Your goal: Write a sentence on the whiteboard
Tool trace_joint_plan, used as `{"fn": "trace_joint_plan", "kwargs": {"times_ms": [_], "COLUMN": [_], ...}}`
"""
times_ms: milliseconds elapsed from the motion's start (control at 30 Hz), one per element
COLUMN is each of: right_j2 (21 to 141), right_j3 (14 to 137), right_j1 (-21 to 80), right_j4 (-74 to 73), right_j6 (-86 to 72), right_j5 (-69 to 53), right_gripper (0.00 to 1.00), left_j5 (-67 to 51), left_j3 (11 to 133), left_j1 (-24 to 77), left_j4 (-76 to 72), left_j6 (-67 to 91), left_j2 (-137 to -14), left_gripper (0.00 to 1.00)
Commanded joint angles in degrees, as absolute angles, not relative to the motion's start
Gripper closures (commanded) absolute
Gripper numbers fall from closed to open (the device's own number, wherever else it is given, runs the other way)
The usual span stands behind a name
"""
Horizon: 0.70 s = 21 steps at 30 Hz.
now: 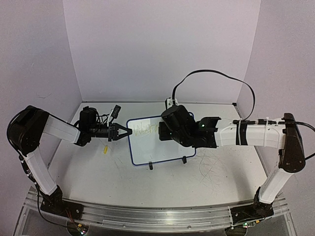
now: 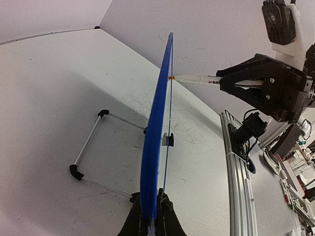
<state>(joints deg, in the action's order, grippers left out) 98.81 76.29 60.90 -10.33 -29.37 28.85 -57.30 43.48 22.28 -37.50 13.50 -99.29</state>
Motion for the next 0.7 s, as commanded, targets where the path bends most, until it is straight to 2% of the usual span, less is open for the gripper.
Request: {"fn": "trace_joint_plan", "kwargs": {"times_ms": [0,667], "right_j2": [96.4,96.2], "right_j3": [74.7,71.0], "right_j1": [59.9,60.8], "right_j4": [-10.1,-11.1], "right_j6": [-31.1,-34.3], "right_j5": [32.1,29.1], "right_gripper": [1.00,1.00], "left_j5": [-54.5,-54.5], "left_j3": [44.2,44.1], "left_j1": [22.0,22.0], "left_j4": [-34.1,-34.0], "left_j6": [10.5,10.4], "left_j2": [-99.8,-99.9], "left_gripper": [1.00,1.00]}}
